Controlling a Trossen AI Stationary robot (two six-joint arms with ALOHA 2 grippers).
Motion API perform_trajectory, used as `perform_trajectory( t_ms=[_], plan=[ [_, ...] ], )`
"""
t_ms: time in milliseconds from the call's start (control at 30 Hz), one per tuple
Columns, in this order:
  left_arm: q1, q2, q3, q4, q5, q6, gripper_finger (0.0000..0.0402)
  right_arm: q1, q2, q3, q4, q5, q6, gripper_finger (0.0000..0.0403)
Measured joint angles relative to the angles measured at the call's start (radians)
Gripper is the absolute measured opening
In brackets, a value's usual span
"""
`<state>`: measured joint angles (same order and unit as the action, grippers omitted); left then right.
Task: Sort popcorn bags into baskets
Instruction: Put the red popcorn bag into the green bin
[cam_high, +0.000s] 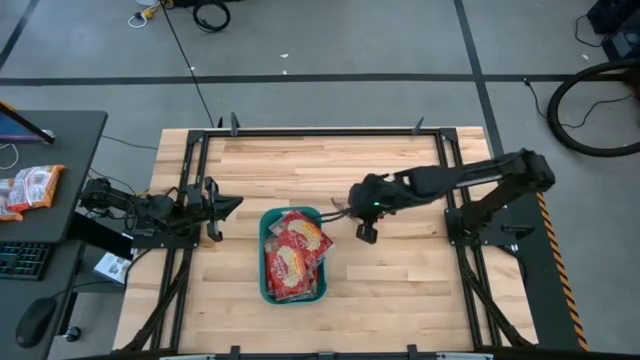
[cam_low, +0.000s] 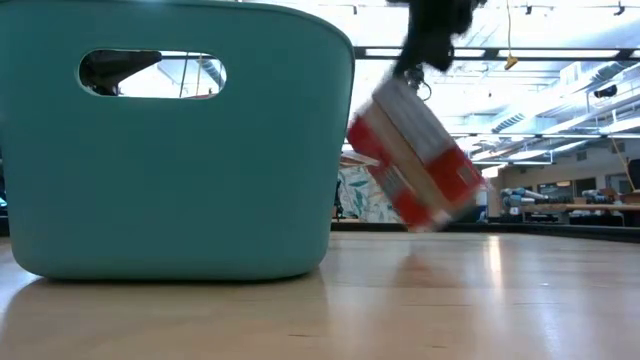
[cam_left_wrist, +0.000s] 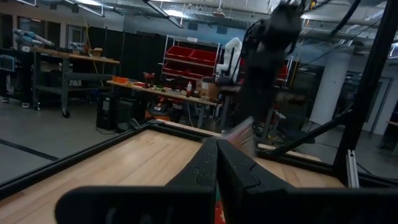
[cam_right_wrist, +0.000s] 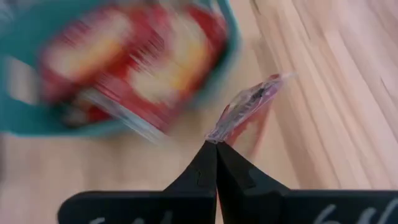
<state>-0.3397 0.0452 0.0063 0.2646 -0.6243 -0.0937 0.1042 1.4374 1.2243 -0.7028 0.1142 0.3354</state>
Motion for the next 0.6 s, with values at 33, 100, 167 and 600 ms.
perform_trajectory(
  t_ms=[33,100,167,600],
  plan=[
    [0.0,0.0,0.0,0.001,0.0,0.0,0.0007,0.016,-0.017,0.0,0.035,0.0,0.002,0.0001],
    [0.0,0.0,0.0,0.001,0.0,0.0,0.0007,0.045,-0.041,0.0,0.109,0.0,-0.003,0.0001],
    [0.0,0.0,0.0,0.001,0.0,0.0,0.0007,0.073,-0.058,0.0,0.18,-0.001,-0.023,0.0],
    [0.0,0.0,0.0,0.0,0.0,0.001,0.0007,0.148,-0.03,0.002,0.478,-0.034,-0.123,0.0001]
  ],
)
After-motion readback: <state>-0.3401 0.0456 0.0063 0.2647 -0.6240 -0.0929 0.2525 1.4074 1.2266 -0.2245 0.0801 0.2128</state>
